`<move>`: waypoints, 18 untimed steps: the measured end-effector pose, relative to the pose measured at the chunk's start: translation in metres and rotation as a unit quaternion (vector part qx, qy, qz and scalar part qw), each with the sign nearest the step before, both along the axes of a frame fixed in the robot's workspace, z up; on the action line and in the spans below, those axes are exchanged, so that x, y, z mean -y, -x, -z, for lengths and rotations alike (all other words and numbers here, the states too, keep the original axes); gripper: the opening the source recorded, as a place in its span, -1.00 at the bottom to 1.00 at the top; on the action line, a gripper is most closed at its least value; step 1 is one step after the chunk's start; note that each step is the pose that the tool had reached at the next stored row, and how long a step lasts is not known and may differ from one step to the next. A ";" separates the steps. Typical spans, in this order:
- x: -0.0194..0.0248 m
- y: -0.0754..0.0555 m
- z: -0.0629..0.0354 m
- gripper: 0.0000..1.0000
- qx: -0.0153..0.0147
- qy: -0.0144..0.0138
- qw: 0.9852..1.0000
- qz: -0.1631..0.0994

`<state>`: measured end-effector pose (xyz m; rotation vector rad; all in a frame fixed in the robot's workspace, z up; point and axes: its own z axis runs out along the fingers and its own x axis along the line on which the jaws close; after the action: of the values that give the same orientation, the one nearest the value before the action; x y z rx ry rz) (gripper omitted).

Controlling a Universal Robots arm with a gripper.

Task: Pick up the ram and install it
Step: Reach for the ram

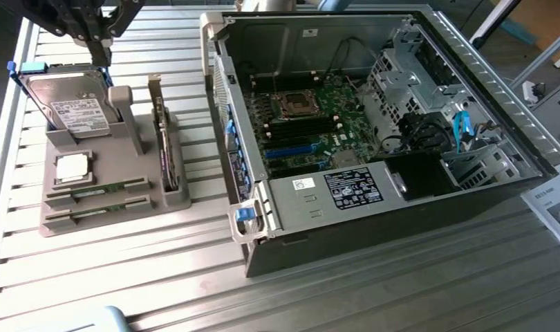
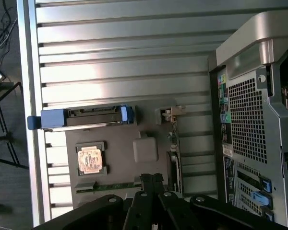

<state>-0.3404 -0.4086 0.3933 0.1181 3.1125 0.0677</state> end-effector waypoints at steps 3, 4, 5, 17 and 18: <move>0.0085 0.000 0.0000 -0.80 0.000 0.000 1.000 0.000; 0.0106 0.000 -0.0001 -0.80 0.000 0.000 1.000 0.000; 0.0126 0.000 -0.0001 -0.80 0.000 0.000 1.000 0.000; 0.0621 0.000 0.0001 -0.80 0.000 0.026 1.000 0.000; 0.0676 0.000 0.0001 -0.80 0.000 0.031 1.000 0.000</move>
<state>-0.3404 -0.4762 0.3931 0.1167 3.1108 -0.0297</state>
